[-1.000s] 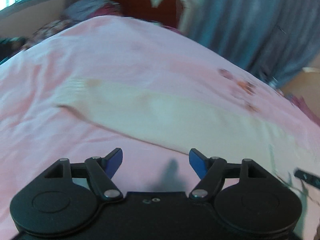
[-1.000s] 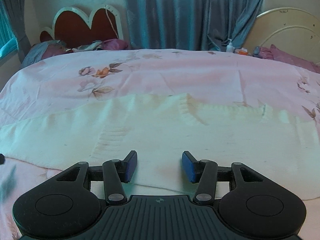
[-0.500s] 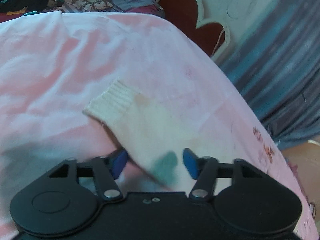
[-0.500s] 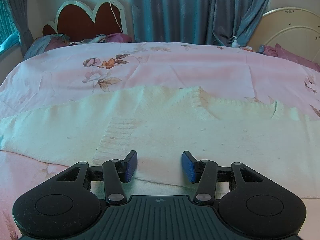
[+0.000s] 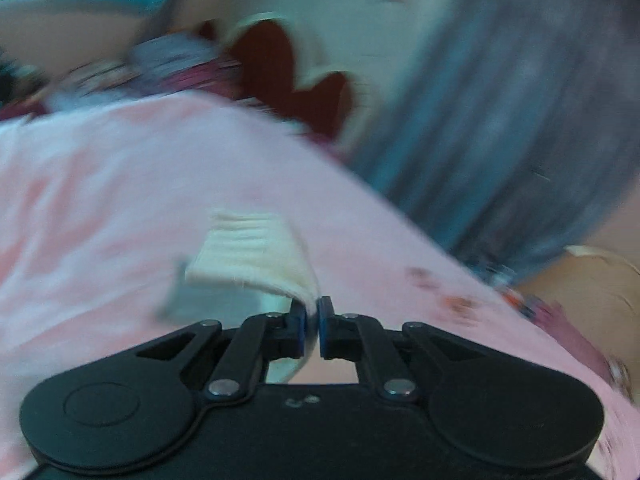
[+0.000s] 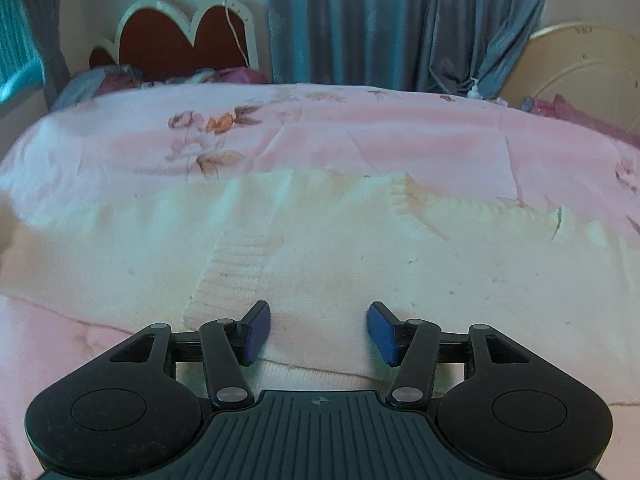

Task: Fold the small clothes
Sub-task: 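Grasp the other sleeve cuff with the left tool, then fold the gripped sleeve across the sweater body with the left tool, then open the left tool to release the sleeve and lift away, then move both tools over the folded sweater edge, fingers open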

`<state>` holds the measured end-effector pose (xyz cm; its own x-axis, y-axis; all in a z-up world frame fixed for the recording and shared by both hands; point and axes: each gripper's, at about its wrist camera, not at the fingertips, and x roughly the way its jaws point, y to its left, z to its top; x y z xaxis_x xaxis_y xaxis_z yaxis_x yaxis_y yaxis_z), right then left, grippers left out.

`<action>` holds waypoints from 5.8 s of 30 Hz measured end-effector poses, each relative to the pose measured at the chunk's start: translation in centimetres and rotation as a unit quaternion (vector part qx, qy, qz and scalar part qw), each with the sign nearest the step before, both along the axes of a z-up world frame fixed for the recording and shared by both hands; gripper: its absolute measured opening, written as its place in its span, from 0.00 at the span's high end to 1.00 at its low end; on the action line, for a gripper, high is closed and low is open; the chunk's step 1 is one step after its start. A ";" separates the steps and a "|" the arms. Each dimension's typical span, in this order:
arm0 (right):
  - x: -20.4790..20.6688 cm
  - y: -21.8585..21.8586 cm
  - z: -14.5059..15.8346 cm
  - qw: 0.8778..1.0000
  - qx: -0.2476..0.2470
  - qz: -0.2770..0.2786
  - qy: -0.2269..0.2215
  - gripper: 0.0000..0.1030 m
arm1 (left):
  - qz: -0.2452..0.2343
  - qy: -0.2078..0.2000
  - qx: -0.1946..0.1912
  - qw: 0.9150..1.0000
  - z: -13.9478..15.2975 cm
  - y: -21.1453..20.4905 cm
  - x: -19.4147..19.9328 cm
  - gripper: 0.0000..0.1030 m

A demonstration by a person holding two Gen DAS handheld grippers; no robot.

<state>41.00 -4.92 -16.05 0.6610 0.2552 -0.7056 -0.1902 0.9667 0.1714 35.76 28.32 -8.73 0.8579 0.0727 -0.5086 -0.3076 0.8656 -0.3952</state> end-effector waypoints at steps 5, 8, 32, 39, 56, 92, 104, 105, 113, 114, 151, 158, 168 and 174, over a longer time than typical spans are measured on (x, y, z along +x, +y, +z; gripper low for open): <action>-1.1 -3.6 1.5 0.999 0.027 -0.036 -0.008 0.47 | -0.138 -0.022 0.007 0.990 2.4 -9.2 2.4 0.94; -2.0 -6.3 2.1 0.998 0.026 -0.060 -0.016 0.47 | -0.206 -0.021 0.009 0.978 2.3 -15.3 3.6 0.94; -4.8 -16.1 1.8 0.986 0.125 -0.107 0.024 0.22 | -0.280 0.091 0.123 0.948 -4.2 -25.3 0.3 0.33; -2.9 -13.7 0.8 0.990 0.107 -0.087 0.034 0.24 | -0.234 0.130 0.121 0.956 -5.5 -21.9 -1.2 0.33; -3.1 -16.5 4.8 0.993 0.042 -0.095 -0.049 0.93 | -0.149 0.146 0.153 0.966 -6.6 -21.0 0.4 0.30; -4.8 -23.9 3.0 0.981 0.014 -0.194 -0.018 0.86 | -0.187 0.111 0.112 0.970 -5.1 -20.0 -0.6 0.74; -2.2 -21.1 2.9 0.987 0.012 -0.159 -0.029 0.49 | -0.218 0.094 0.106 0.966 -4.4 -24.4 5.2 0.72; -1.8 -20.9 2.7 0.987 0.013 -0.158 -0.026 0.49 | -0.215 0.094 0.105 0.966 -4.6 -24.4 5.7 0.72; 0.7 -19.5 1.4 0.991 0.009 -0.132 -0.016 0.49 | -0.204 0.110 0.123 0.965 -6.5 -24.5 9.6 0.72; 0.9 -19.3 1.1 0.992 0.002 -0.127 -0.016 0.49 | -0.200 0.113 0.124 0.965 -6.8 -24.4 9.8 0.70; -2.5 -19.7 0.8 0.992 -0.027 -0.121 -0.017 0.48 | -0.221 0.125 0.136 0.958 -5.2 -25.4 5.7 0.66; -3.4 -20.6 -0.4 0.991 -0.061 -0.122 -0.010 0.48 | -0.236 0.131 0.165 0.949 -6.4 -26.0 4.8 0.65; -3.9 -22.1 -1.2 0.989 -0.062 -0.136 0.000 0.37 | -0.232 0.129 0.186 0.946 -6.5 -26.6 4.2 0.64; -3.4 -23.5 -1.4 0.989 -0.030 -0.142 0.021 0.31 | -0.225 0.141 0.211 0.941 -6.4 -27.5 4.2 0.64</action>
